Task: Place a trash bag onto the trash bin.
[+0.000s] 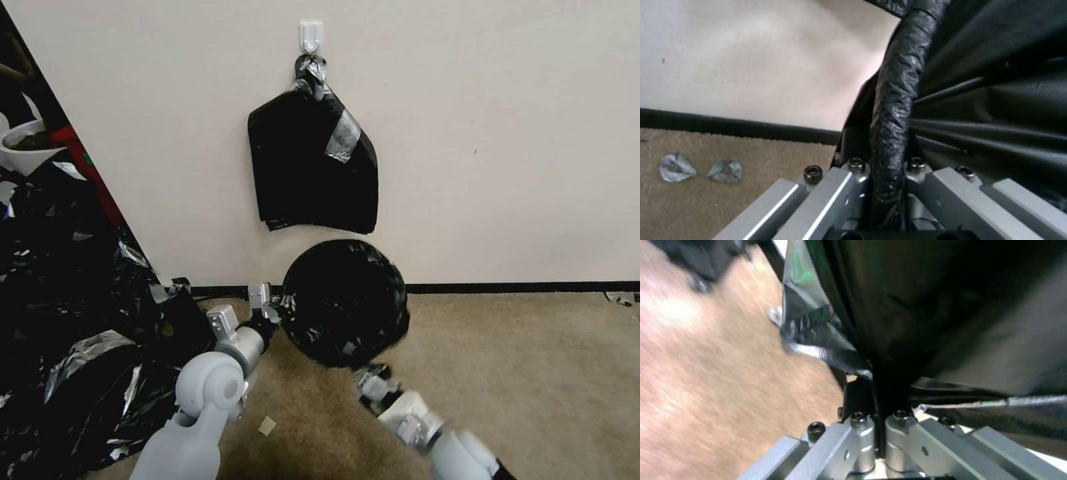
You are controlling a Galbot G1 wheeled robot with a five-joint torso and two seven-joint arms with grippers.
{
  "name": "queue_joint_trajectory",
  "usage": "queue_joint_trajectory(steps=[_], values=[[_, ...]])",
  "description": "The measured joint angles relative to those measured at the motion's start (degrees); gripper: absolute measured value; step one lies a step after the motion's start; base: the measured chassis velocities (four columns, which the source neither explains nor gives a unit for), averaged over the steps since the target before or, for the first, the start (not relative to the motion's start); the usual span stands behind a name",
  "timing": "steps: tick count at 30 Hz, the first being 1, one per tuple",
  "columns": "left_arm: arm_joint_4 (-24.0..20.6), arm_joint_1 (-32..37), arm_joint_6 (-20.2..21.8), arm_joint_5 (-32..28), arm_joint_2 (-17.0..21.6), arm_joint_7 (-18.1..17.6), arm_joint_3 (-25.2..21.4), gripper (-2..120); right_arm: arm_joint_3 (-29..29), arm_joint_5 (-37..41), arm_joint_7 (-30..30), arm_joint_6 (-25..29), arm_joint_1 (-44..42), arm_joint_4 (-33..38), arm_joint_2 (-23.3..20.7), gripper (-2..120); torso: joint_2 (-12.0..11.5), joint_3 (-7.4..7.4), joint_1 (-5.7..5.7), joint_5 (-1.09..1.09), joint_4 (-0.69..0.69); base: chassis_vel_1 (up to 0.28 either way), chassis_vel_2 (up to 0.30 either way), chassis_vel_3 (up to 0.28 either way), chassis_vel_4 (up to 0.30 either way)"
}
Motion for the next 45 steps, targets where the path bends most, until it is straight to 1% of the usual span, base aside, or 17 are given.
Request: queue_joint_trajectory(steps=[6,9,12,14,16,17,20,23,26,30,33,35,36,37,39,42,45], values=[[0.07,-0.32,-1.51,0.22,-0.28,0.08,-0.26,1,-1.35,8.98,0.08,7.47,-1.18,-0.15,-1.96,10,0.0,0.0,0.0,0.02,0.0,0.0,0.0,0.0,0.0],[0.72,-0.88,-2.59,0.46,-0.42,0.08,-0.41,1,0.1,16.78,-14.03,18.2,-2.04,-0.95,-3.5,25,0.0,-0.01,0.0,0.03,0.0,0.0,0.0,0.0,0.0],[1.2,-1.38,-2.93,1.05,-0.4,0.07,-0.73,1,2.61,19.27,-21.87,21.44,-2.65,-1.39,-4.55,34,0.0,0.0,0.0,0.01,0.0,0.0,0.0,0.0,0.0],[1.36,-1.52,-3.04,1.22,-0.35,0.07,-0.83,1,3.87,19.7,-24.64,22.47,-2.74,-1.66,-4.78,38,0.0,0.0,0.0,0.01,-0.01,0.0,0.0,0.0,0.0],[1.76,-1.94,-3.17,1.52,-0.04,0.07,-1.23,1,9.52,22.21,-38.06,24.99,-2.77,-2.59,-5.25,49,0.0,0.0,0.0,0.01,0.0,0.0,0.0,0.0,0.0],[1.76,-1.94,-3.17,1.52,-0.04,0.07,-1.23,1,9.52,22.21,-38.06,24.99,-2.77,-2.59,-5.25,49,0.0,0.0,0.0,0.01,0.0,0.0,0.0,0.0,0.0],[1.88,-1.99,-3.25,1.86,0.21,0.07,-1.41,1,14.85,32.75,-53.59,24.8,-2.49,-1.58,-5.8,65,0.01,0.0,0.0,0.01,-0.01,0.0,0.0,0.0,0.0],[2.26,-1.86,-3.82,2.78,0.21,0.06,-1.29,1,14.75,41.0,-54.22,22.76,-2.82,0.57,-6.22,73,0.01,0.0,0.0,0.01,0.0,0.0,0.0,0.0,0.0],[3.4,-1.73,-5.07,4.25,-0.17,0.0,-0.57,1,11.19,51.91,-46.37,18.61,-3.11,4.83,-6.17,85,0.01,0.0,0.0,0.0,0.01,0.0,0.0,0.0,0.0],[5.94,-1.54,-7.01,5.54,-1.05,-0.78,1.22,1,3.84,60.0,-33.49,14.21,-2.22,10.03,-3.99,70,0.01,0.0,0.0,0.0,0.0,0.0,0.0,0.0,0.0],[7.06,-0.56,-8.83,6.58,-1.95,-1.19,2.62,1,-2.42,59.8,-17.81,11.82,-0.98,12.61,-1.65,59,0.01,0.0,0.0,-0.02,0.02,0.0,0.0,0.0,0.0],[7.21,-0.31,-9.27,6.87,-2.16,-1.2,2.94,1,-3.85,59.65,-14.33,11.11,-0.66,13.07,-1.05,58,0.01,0.0,0.0,-0.02,0.01,0.0,0.0,0.0,0.0],[7.67,0.77,-11.01,8.21,-2.96,-1.2,3.89,1,-9.4,59.44,-1.28,7.85,0.75,14.27,1.95,49,0.01,-0.01,0.0,0.0,-0.01,0.0,0.0,0.0,0.0],[7.92,1.47,-12.06,9.21,-3.51,-1.17,4.41,1,-11.94,59.53,5.45,6.1,1.61,14.44,4.02,44,0.0,0.0,0.0,0.0,0.0,0.0,0.0,0.0,0.0],[8.06,2.03,-12.79,9.99,-3.92,-1.12,4.75,1,-13.66,59.46,10.71,4.74,2.25,14.36,5.6,41,0.01,0.0,0.0,-0.01,0.01,0.0,0.0,0.0,0.0],[8.07,3.91,-14.97,11.21,-4.65,-0.82,5.48,1,-17.84,57.83,30.14,-1.75,4.92,11.33,12.43,25,0.01,0.0,0.0,0.0,0.0,0.0,0.0,0.0,0.0],[7.76,4.41,-15.82,11.58,-4.55,-0.54,5.44,1,-18.21,56.41,37.4,-4.32,6.36,8.99,14.93,15,0.01,0.0,0.0,0.0,0.01,0.0,0.0,0.0,0.0]])
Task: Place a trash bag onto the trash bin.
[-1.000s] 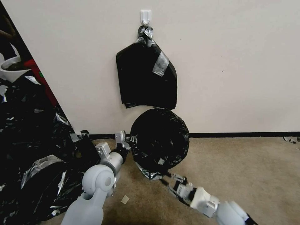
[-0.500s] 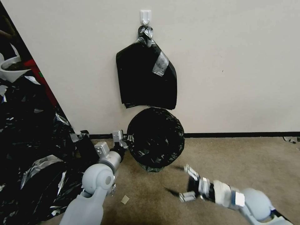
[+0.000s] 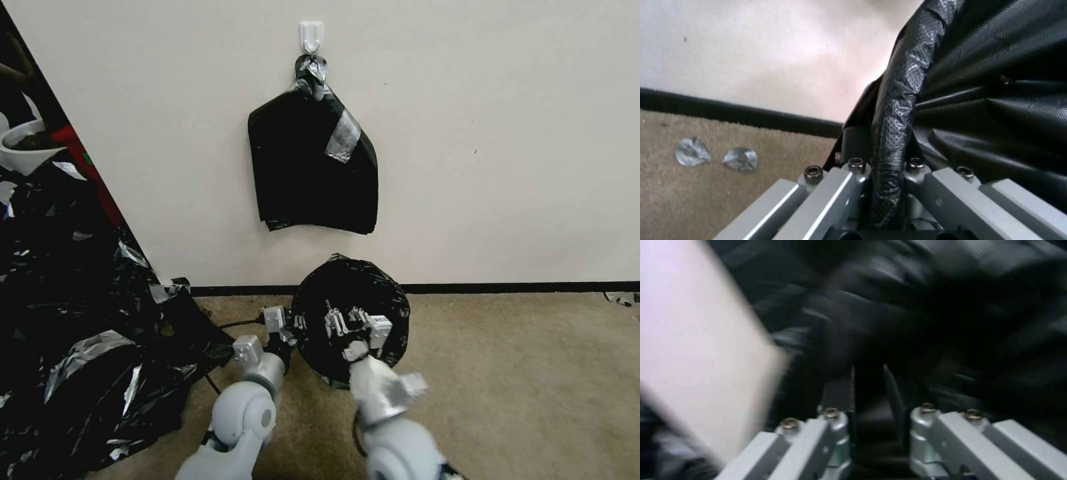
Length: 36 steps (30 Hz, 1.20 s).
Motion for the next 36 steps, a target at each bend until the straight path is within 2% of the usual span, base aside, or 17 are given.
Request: queue_joint_trajectory(steps=[1,2,3,5,9,11,12,13,14,15,18,23,28,36], values=[[-0.15,0.1,-0.15,0.12,0.06,0.12,-0.02,1,0.05,-0.73,1.97,-0.7,0.38,-0.68,0.64,14,0.0,0.0,0.0,0.01,0.0,0.0,0.0,0.0,0.0],[-0.45,0.31,-0.41,0.42,0.21,0.39,-0.13,1,0.29,-2.36,6.33,-2.51,1.09,-2.12,1.75,7,0.0,0.0,0.0,0.0,-0.01,0.0,0.0,0.0,0.0],[-0.45,0.31,-0.41,0.42,0.21,0.39,-0.13,1,0.29,-2.36,6.33,-2.51,1.09,-2.12,1.75,7,0.0,0.0,0.0,0.0,-0.01,0.0,0.0,0.0,0.0],[-0.71,0.55,-0.8,1.47,0.4,0.94,-0.22,1,0.58,-3.54,10.93,-5.19,2.06,-3.6,2.7,0,0.0,0.0,0.0,-0.11,0.0,0.0,0.0,0.0,0.0],[-0.73,0.77,-1.82,3.8,0.58,2.13,-0.22,1,0.17,-3.78,14.68,-8.8,3.43,-5.17,3.2,0,0.0,0.0,0.0,-0.11,0.0,0.0,0.0,0.0,0.0],[-0.73,0.92,-2.59,5.34,0.65,3.11,-0.2,1,-0.5,-3.05,15.85,-10.88,4.63,-6.29,3.15,0,0.0,0.0,0.0,0.02,0.0,0.0,0.0,0.0,0.0],[-0.73,1.0,-3.14,6.48,0.64,3.81,-0.17,1,-1.12,-1.92,16.57,-12.7,5.3,-6.76,2.96,0,0.0,0.0,0.0,0.09,-0.01,0.0,0.0,0.0,0.0],[-0.72,1.14,-4.79,9.4,0.65,6.0,-0.09,1,-2.53,4.27,18.04,-20.02,7.7,-6.9,1.53,0,0.0,0.0,0.0,0.06,-0.01,0.0,0.0,0.0,0.0],[-0.64,1.15,-5.64,10.64,0.67,6.97,-0.08,1,-3.18,7.38,18.56,-23.39,8.64,-6.78,0.84,0,0.0,0.0,0.0,0.06,-0.02,0.0,0.0,0.0,0.0],[-0.64,1.15,-5.64,10.64,0.67,6.97,-0.08,1,-3.18,7.38,18.56,-23.39,8.64,-6.78,0.84,0,0.0,0.0,0.0,0.06,-0.02,0.0,0.0,0.0,0.0],[-0.43,1.3,-7.76,13.25,0.69,9.19,-0.06,1,-4.21,13.75,18.94,-29.45,11.54,-6.7,-0.73,0,0.0,0.0,0.0,0.04,-0.01,0.0,0.0,0.0,0.0],[-0.76,1.89,-8.43,13.88,0.61,10.49,0.26,1,-3.89,15.74,18.94,-31.96,14.68,-8.93,-1.5,0,0.0,0.0,0.0,0.02,-0.01,0.0,0.0,0.0,0.0],[-1.44,2.3,-8.49,13.88,0.67,10.72,0.26,1,-2.47,14.48,18.95,-33.09,17.09,-12.11,-2.7,0,0.0,0.0,0.0,0.02,-0.01,0.0,0.0,0.0,0.0],[-1.22,2.07,-8.13,13.59,0.54,10.72,0.54,1,-1.05,2.9,16.38,-31.76,15.96,-11.83,-3.67,0,0.0,0.0,0.0,0.01,-0.01,0.0,0.0,0.0,0.0]])
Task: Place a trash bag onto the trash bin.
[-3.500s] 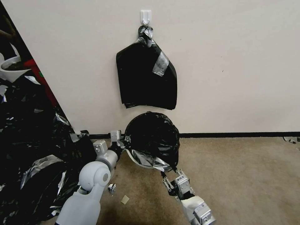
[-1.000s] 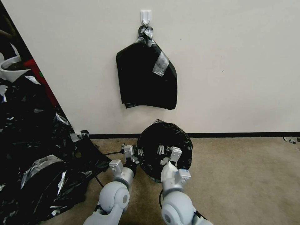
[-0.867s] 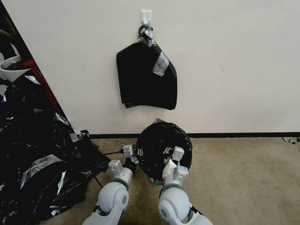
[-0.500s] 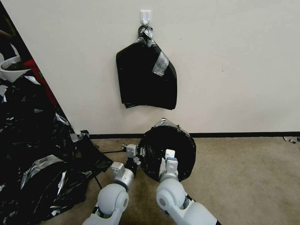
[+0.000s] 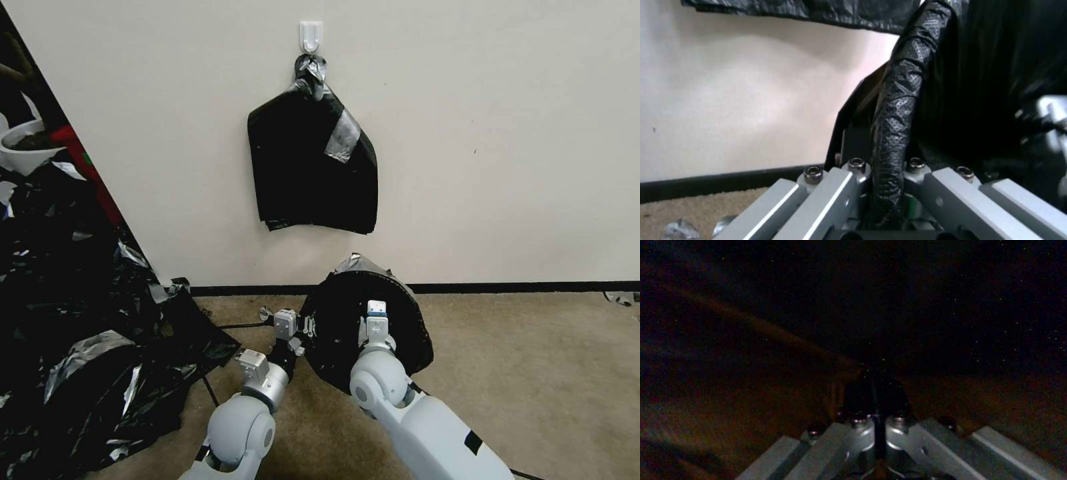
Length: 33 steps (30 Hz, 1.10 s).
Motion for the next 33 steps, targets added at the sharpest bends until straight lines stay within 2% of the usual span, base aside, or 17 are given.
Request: queue_joint_trajectory(steps=[4,8,12,17,23,26,31,33], values=[[0.44,-0.37,0.27,-0.04,-0.12,-0.1,0.22,1,0.29,-1.54,-2.65,1.2,-2.22,2.32,-0.02,0,0.0,0.0,0.0,-0.01,0.0,0.0,0.0,0.0,0.0],[0.7,-0.79,0.48,-0.1,-0.08,-0.17,0.29,1,-0.4,8.6,-4.3,2.04,-4.38,6.45,-0.02,0,0.0,0.0,0.0,0.0,0.0,0.0,0.0,0.0,0.0],[0.66,-0.77,0.55,-0.12,-0.08,-0.19,0.5,1,-1.12,13.57,-4.3,0.24,-4.7,6.88,0.01,0,0.0,0.0,0.0,-0.01,0.0,0.0,0.0,0.0,0.0],[0.25,-0.48,0.58,-0.14,-0.07,-0.19,0.61,1,-1.41,16.01,-4.18,-2.96,-4.13,5.49,0.05,0,0.0,0.0,0.0,0.0,0.0,0.0,0.0,0.0,0.0],[-0.7,0.11,0.69,-0.21,0.19,-0.16,0.5,1,-1.06,12.12,-3.01,-5.61,-1.98,1.67,-0.18,0,0.0,0.0,0.0,-0.01,0.01,0.0,0.0,0.0,0.0],[-1.36,0.69,1.08,-0.25,0.29,-0.14,0.41,1,-0.45,6.73,-3.09,-5.78,-1.25,-0.05,-0.65,0,0.0,0.0,0.0,-0.01,0.01,0.0,0.0,0.0,0.0],[-1.81,0.99,2.38,-0.31,0.19,-0.89,0.36,1,-0.04,3.35,-4.59,-5.27,-2.23,1.11,-1.03,0,0.0,0.0,0.0,0.0,0.01,0.0,0.0,0.0,0.0],[-1.81,0.69,4.4,-0.49,0.03,-3.31,0.37,1,0.05,3.07,-5.99,-4.94,-3.91,4.19,-1.44,2,0.0,0.0,0.0,-0.01,0.01,0.0,0.0,0.0,0.0]])
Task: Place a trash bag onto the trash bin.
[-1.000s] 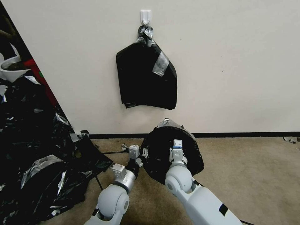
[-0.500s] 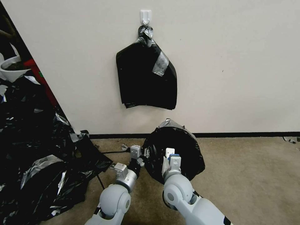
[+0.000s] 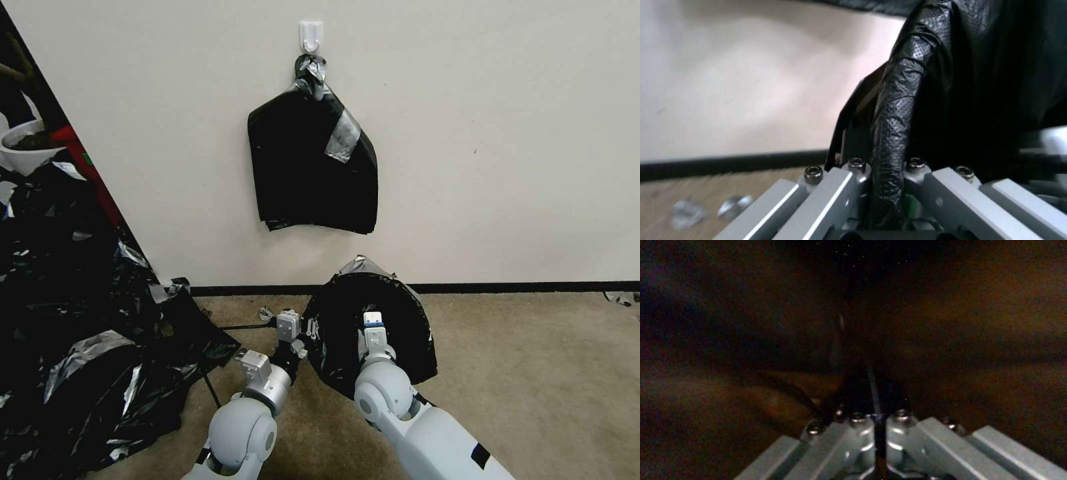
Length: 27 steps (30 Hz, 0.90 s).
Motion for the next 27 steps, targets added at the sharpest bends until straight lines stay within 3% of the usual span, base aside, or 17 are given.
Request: queue_joint_trajectory(steps=[2,4,6,7,11,12,14,16,17,20,22,26,27], values=[[0.0,-0.85,3.46,-1.61,-0.07,-4.27,0.0,1,-0.29,-0.06,-1.87,0.21,-3.28,5.09,-1.33,12,0.0,0.0,0.0,-0.01,0.01,0.0,0.0,0.0,0.0],[0.0,-1.24,5.05,-2.53,-0.03,-6.02,0.01,1,-0.52,-0.05,-2.52,0.2,-4.65,7.27,-1.97,15,0.0,0.0,0.0,0.01,-0.01,0.0,0.0,0.0,0.0],[-0.57,-2.56,11.13,-7.56,0.58,-12.42,0.02,1,-1.01,-0.29,-5.29,0.23,-8.89,14.55,-4.5,25,0.0,0.0,0.0,0.01,0.0,0.0,0.0,0.0,0.0],[-0.57,-2.56,11.13,-7.56,0.58,-12.42,0.02,1,-1.01,-0.29,-5.29,0.23,-8.89,14.55,-4.5,25,0.0,0.0,0.0,0.01,0.0,0.0,0.0,0.0,0.0],[-2.3,-5.02,21.75,-20.96,1.46,-24.58,-0.22,1,2.46,-5.06,-12.17,3.99,-15.05,23.87,-6.57,43,0.0,0.0,0.0,-0.02,-0.02,0.0,0.0,0.0,0.0],[-2.3,-5.02,21.75,-20.96,1.46,-24.58,-0.22,1,2.46,-5.06,-12.17,3.99,-15.05,23.87,-6.57,43,0.0,0.0,0.0,-0.02,-0.02,0.0,0.0,0.0,0.0],[-3.22,-5.94,27.72,-28.07,1.59,-31.82,-0.43,1,5.55,-11.25,-14.77,8.29,-16.22,25.25,-5.89,52,0.0,0.0,0.0,0.0,-0.02,0.0,0.0,0.0,0.0],[-3.43,-6.32,30.97,-30.95,1.43,-36.54,-0.75,1,7.54,-14.93,-15.36,11.11,-16.38,25.23,-4.75,62,0.0,0.0,0.0,0.0,-0.01,0.0,0.0,0.0,0.0],[-3.43,-6.32,30.97,-30.95,1.43,-36.54,-0.75,1,7.54,-14.93,-15.36,11.11,-16.38,25.23,-4.75,62,0.0,0.0,0.0,0.0,-0.01,0.0,0.0,0.0,0.0],[-3.35,-6.49,32.58,-34.71,1.13,-41.13,-0.96,1,8.27,-16.06,-15.25,12.01,-16.83,24.5,-3.43,75,0.0,0.0,-0.01,0.01,0.0,0.0,0.0,0.0,0.0],[-3.23,-6.46,32.62,-34.85,1.06,-41.32,-0.96,1,8.27,-16.11,-15.21,12.08,-16.91,24.38,-3.28,78,0.0,0.0,0.0,0.0,-0.01,0.0,0.0,0.0,0.0],[-3.51,-5.48,32.56,-36.08,1.12,-41.46,-1.66,18,7.96,-16.5,-14.99,13.05,-16.9,23.08,-2.02,97,0.0,0.0,-0.01,0.0,0.0,0.0,0.0,0.0,0.0],[-3.51,-5.48,32.56,-36.08,1.12,-41.46,-1.66,18,7.96,-16.5,-14.99,13.05,-16.9,23.08,-2.02,97,0.0,0.0,-0.01,0.0,0.0,0.0,0.0,0.0,0.0]])
